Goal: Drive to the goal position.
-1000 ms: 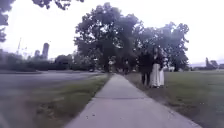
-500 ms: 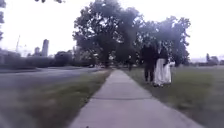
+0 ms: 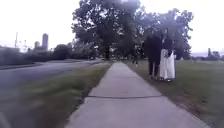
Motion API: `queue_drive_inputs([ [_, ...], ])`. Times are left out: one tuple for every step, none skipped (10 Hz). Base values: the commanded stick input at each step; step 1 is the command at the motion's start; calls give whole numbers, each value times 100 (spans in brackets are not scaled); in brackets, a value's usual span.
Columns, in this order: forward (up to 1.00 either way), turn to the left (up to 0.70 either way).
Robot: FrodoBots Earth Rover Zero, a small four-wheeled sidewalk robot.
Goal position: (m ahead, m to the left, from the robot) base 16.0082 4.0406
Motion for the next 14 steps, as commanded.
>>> queue_drive_inputs([
  [70, -9],
  [70, -13],
  [70, -14],
  [70, -14],
  [70, -14],
  [70, -14],
  [70, -10],
  [70, 0],
  [70, 0],
  [70, 0],
  [70, 0],
  [70, 0],
  [70, 0],
  [70, 0],
])
